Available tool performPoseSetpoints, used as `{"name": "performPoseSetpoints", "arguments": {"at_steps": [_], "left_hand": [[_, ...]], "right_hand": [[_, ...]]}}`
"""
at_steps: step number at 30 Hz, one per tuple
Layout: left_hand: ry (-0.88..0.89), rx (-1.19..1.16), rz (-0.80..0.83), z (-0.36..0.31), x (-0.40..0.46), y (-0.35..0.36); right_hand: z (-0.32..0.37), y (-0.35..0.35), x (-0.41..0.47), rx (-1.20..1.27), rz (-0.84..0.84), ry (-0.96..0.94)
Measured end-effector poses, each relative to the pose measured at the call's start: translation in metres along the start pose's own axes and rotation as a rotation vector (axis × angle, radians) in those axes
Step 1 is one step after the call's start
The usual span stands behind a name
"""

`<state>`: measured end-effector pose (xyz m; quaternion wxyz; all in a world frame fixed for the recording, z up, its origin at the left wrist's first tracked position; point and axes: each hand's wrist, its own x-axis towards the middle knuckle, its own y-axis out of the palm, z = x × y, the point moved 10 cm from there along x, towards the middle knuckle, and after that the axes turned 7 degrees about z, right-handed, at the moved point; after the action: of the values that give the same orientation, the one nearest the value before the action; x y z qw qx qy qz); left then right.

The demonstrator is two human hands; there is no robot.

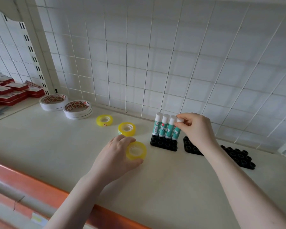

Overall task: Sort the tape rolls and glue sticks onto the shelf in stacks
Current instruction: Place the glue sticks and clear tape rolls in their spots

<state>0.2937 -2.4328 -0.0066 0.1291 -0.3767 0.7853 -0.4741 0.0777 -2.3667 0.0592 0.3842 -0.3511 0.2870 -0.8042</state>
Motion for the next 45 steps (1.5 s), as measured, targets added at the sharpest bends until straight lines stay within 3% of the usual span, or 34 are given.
{"name": "performPoseSetpoints", "arguments": {"at_steps": [6, 12, 19, 31, 45], "left_hand": [[-0.035, -0.014, -0.032, 0.005, -0.001, -0.005], [-0.042, 0.017, -0.109, 0.007, -0.009, -0.022], [-0.065, 0.044, -0.192, 0.024, -0.015, -0.059], [0.067, 0.119, -0.097, 0.077, 0.045, -0.111], [0.146, 0.107, 0.102, 0.107, 0.099, -0.077]], "right_hand": [[0.005, 0.003, -0.002, -0.104, 0.074, -0.064], [0.031, -0.021, -0.019, -0.146, -0.109, -0.222], [0.067, 0.01, -0.045, -0.259, -0.033, -0.336], [0.11, 0.1, -0.04, -0.498, 0.216, -0.244], [0.106, 0.118, -0.033, -0.51, 0.163, -0.075]]}}
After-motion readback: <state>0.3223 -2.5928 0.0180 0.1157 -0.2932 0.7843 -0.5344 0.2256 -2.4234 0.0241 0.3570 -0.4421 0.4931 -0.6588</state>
